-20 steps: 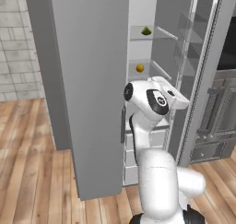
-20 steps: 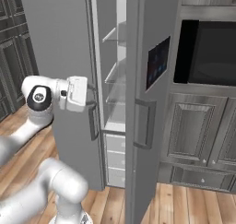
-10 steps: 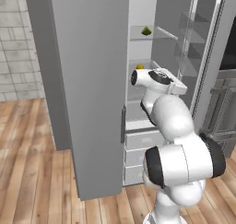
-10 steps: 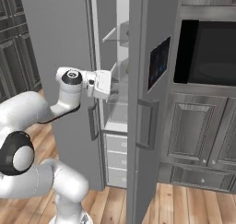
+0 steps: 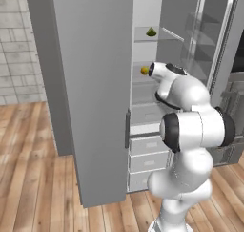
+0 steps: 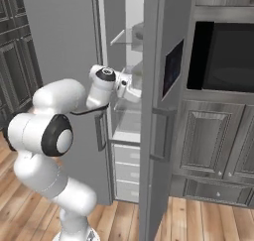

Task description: Take the lemon wedge from the fridge and place it on the plate with fish on the dining counter.

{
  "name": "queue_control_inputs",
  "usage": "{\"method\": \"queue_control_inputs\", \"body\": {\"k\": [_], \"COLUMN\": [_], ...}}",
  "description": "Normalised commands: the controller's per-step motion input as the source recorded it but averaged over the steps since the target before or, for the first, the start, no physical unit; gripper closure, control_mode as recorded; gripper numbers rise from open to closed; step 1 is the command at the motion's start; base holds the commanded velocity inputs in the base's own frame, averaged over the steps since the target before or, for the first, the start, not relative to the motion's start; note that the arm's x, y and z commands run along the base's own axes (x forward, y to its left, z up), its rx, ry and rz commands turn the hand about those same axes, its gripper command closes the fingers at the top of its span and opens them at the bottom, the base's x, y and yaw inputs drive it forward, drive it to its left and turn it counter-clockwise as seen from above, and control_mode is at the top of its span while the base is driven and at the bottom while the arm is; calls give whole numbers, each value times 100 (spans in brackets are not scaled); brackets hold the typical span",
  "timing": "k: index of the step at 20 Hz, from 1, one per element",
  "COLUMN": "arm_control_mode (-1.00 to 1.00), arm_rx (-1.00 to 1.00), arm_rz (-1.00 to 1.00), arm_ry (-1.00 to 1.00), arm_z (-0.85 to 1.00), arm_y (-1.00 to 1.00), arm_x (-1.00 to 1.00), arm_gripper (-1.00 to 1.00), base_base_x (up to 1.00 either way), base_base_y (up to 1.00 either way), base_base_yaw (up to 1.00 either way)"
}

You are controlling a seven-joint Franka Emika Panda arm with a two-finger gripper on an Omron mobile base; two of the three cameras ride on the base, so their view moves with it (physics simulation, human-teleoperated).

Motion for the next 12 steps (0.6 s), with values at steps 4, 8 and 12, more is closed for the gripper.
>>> {"method": "queue_control_inputs", "body": {"k": [4,8,12], "arm_control_mode": [-100,-100,-100], "arm_rx": [16,20,15], "arm_rz": [-15,-21,-17], "arm_ry": [0,0,-2], "arm_z": [0,0,0], "arm_y": [-100,-100,-80], "arm_x": [-39,-87,-90], "arm_gripper": [-100,-100,-100], "base_base_x": [0,0,0], "base_base_y": [0,0,0], "base_base_yaw": [0,0,0]}}
